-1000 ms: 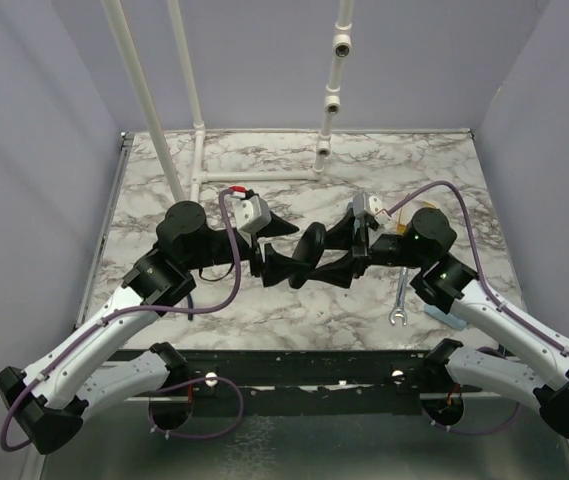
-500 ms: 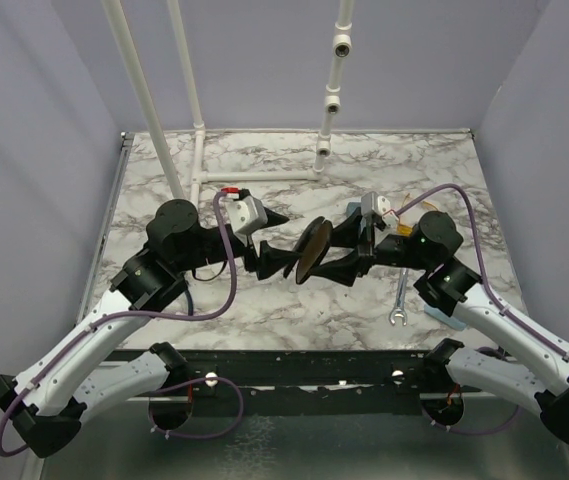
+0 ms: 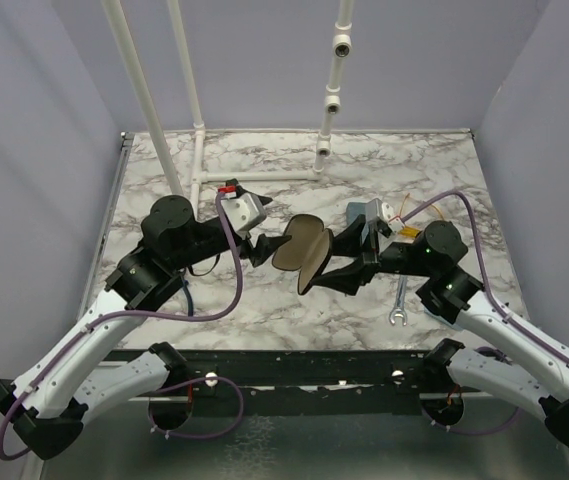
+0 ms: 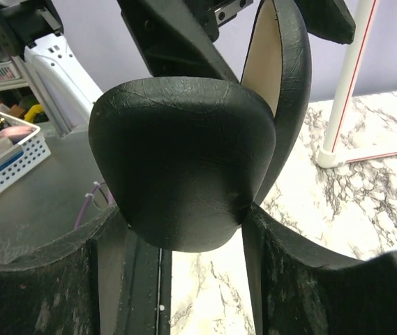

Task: Organize the sunglasses
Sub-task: Open the sunglasses case at the center of the board, then place the sunglasses case at the center of the board.

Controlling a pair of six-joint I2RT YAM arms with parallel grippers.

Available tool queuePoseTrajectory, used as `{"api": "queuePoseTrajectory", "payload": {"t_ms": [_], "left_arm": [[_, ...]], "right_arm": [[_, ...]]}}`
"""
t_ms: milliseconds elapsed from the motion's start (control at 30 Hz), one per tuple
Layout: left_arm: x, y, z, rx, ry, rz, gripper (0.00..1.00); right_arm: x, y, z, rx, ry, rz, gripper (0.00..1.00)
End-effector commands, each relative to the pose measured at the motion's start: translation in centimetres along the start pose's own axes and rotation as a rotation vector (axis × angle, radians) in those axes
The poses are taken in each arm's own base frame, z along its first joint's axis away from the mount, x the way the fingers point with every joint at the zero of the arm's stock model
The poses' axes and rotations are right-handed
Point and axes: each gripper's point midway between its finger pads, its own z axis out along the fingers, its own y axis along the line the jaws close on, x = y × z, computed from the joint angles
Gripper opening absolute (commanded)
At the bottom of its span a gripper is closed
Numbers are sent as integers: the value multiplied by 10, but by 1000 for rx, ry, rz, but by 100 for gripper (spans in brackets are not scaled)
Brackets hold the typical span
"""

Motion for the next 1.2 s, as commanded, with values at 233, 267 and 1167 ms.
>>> {"api": "queuePoseTrajectory", "payload": {"t_ms": [233, 267, 1167], "left_arm": [[33, -46, -3, 223, 52, -102, 67], [32, -46, -2, 222, 48, -106, 59], [222, 58, -34, -101, 880, 433, 0]], "right_arm": [[-31, 6, 6, -34, -197, -16, 1], [-30, 7, 7, -47, -195, -12, 1], [78, -153, -138, 1301, 138, 290, 100]]}}
